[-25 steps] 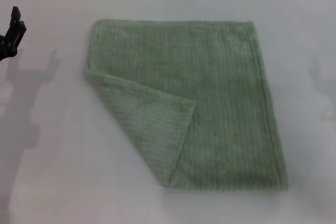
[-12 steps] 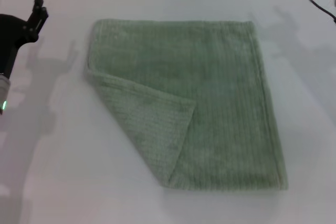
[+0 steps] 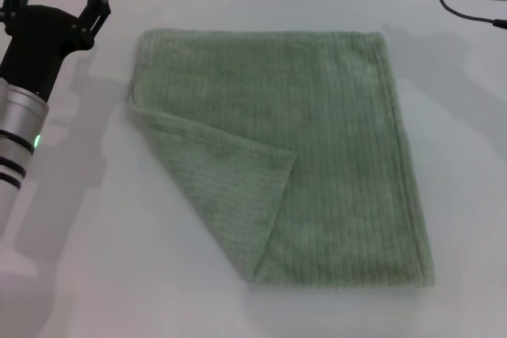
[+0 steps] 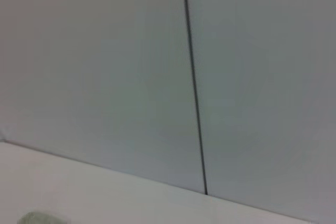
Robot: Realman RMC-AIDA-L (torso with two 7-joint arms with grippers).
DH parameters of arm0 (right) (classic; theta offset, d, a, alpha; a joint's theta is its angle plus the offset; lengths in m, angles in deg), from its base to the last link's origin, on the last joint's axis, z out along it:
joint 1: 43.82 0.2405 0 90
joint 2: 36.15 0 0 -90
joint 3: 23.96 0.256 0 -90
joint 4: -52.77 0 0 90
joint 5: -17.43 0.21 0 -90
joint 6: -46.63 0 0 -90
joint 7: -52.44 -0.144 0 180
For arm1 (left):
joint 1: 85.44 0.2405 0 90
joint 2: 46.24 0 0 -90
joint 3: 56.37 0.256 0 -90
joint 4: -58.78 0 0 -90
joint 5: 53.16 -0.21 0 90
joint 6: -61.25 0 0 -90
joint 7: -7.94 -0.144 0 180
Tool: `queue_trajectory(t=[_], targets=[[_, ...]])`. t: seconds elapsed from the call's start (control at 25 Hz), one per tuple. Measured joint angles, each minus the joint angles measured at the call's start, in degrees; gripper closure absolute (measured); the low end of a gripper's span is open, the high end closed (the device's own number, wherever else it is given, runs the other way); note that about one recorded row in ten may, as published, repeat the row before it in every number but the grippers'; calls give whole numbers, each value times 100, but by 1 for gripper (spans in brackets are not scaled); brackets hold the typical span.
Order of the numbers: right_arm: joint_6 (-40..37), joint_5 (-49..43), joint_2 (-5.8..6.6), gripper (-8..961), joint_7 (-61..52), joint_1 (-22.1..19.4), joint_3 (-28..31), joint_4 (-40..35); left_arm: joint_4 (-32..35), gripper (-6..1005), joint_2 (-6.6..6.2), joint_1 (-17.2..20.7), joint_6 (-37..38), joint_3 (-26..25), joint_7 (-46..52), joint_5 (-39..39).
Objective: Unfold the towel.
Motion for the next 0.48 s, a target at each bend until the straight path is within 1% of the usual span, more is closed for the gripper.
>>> queue_trajectory(t=[0.04,0.2,0.28,0.32,0.36,0.4,0.44,0.48], targets=[[44,7,7,320,3,70,36,-86,0,139,0,0,0,0,0,0],[403,26,66,329,28,450,140,-669,-730,139,-35,130,-592,163,-84,-23],[535,4,90,410,57,643,146,-994,-730,138,-35,130,-592,163,-84,-23],[563,-9,96,450,71,718,145,-1139,-1731,138,-94,280,-1900,173,-337,-91],[567,-15,99,490,92,775,146,-1253,-2101,138,-101,337,-2414,155,-468,-122],[561,-18,103,531,112,812,159,-1334,-2875,138,-108,456,-3668,75,-796,-235],[553,-19,105,571,127,824,185,-1371,-2875,138,-108,456,-3668,75,-796,-235],[549,-20,106,613,135,833,213,-1396,-3361,138,-111,524,-4429,5,-957,-308]])
